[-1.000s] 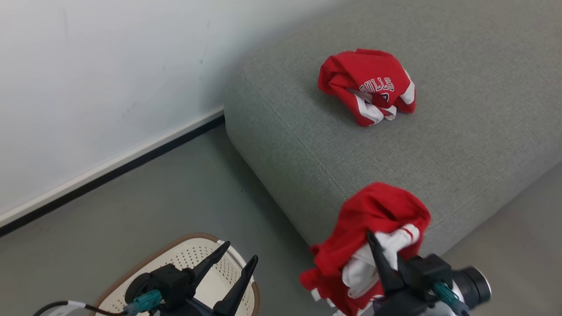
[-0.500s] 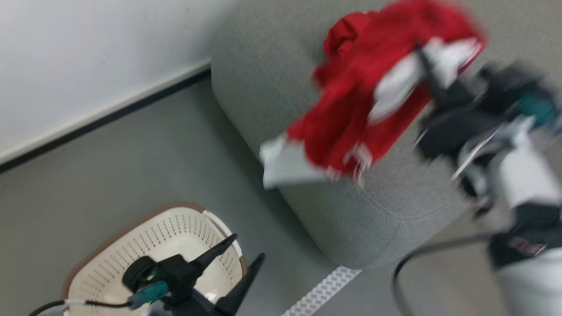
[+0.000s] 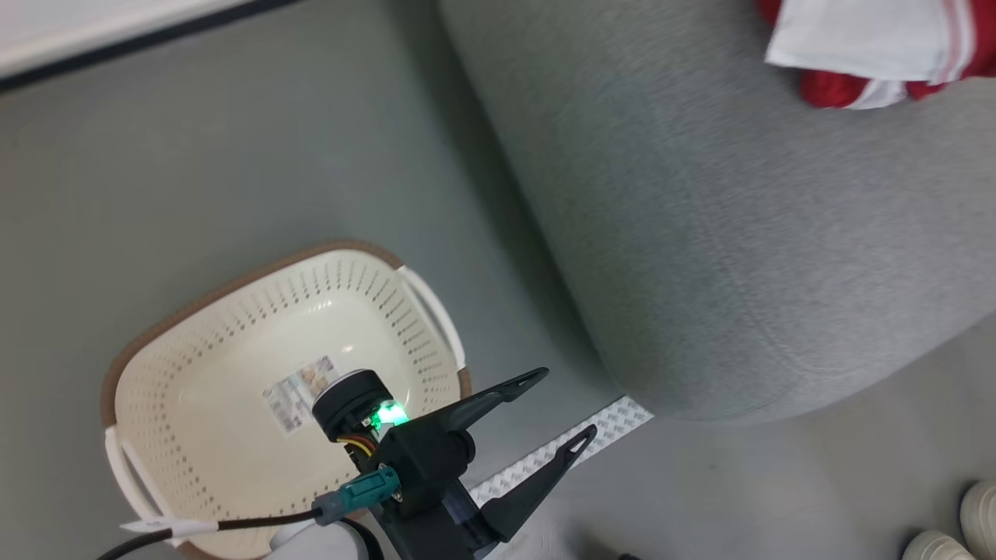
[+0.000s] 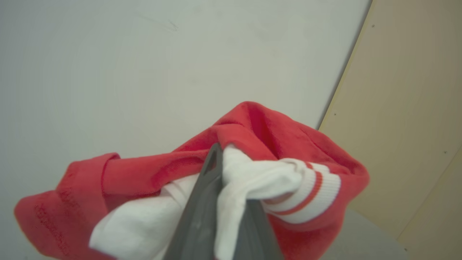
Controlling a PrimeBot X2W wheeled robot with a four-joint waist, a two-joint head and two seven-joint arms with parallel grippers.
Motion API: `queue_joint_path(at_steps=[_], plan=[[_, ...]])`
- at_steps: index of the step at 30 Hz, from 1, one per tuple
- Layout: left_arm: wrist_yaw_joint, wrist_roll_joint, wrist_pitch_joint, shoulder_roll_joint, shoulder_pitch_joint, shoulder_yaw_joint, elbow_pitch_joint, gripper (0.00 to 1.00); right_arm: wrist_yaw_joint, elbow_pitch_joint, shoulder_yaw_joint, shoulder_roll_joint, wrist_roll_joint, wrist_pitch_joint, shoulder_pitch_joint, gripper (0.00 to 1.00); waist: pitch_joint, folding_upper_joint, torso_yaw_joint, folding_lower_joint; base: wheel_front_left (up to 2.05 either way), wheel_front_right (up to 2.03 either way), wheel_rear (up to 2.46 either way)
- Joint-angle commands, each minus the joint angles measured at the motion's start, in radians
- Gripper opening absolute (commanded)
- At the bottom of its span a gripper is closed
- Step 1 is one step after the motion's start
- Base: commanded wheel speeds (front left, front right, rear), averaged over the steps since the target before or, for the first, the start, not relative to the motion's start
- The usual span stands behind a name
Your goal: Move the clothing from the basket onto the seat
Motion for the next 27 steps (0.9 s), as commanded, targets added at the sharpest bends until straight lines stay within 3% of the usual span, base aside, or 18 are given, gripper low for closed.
queue_joint_path(at_steps=[1,5,8,14,20,21,22,27], plan=[[0.004,0.006,-0.008,-0.005,-0.014,-0.002,-0.010,1.00,-0.001,0.016,-0.020,-0.026,-0.014,-0.005,-0.035,0.00,0.131,-0.0002,0.106,-0.0003,0.00,0.00,0.00],[0.008,0.016,-0.019,0.004,-0.004,-0.007,-0.029,1.00,-0.001,0.088,-0.136,-0.061,-0.051,-0.034,-0.080,0.00,0.166,-0.0002,0.120,-0.0003,0.00,0.00,0.00],[0.023,0.019,-0.024,0.012,0.019,-0.005,-0.046,1.00,-0.001,0.143,-0.225,-0.048,-0.077,-0.074,-0.042,0.00,0.184,-0.0002,0.115,-0.0003,0.00,0.00,0.00],[0.047,0.024,-0.003,0.048,0.046,0.006,-0.088,1.00,-0.001,0.249,-0.317,0.048,-0.118,-0.159,0.057,0.00,0.226,-0.0002,0.092,-0.0003,0.00,0.00,0.00],[0.061,0.024,0.005,0.061,0.066,0.001,-0.110,1.00,-0.001,0.311,-0.331,0.140,-0.178,-0.216,0.106,0.00,0.235,-0.0002,0.080,-0.0003,0.00,0.00,0.00],[0.063,0.024,0.006,0.060,0.071,-0.002,-0.112,1.00,-0.001,0.321,-0.334,0.149,-0.193,-0.223,0.107,0.39,0.234,-0.0002,0.078,-0.0003,0.00,0.00,0.00],[0.061,0.022,0.008,0.060,0.074,-0.008,-0.112,1.00,-0.001,0.329,-0.340,0.160,-0.204,-0.229,0.110,1.00,0.232,-0.0002,0.078,-0.0003,0.00,0.00,0.00],[0.057,0.007,-0.010,0.057,0.078,-0.012,-0.098,1.00,-0.001,0.361,-0.395,0.215,-0.254,-0.242,0.111,1.00,0.185,-0.0002,0.093,-0.0003,0.00,0.00,0.00]])
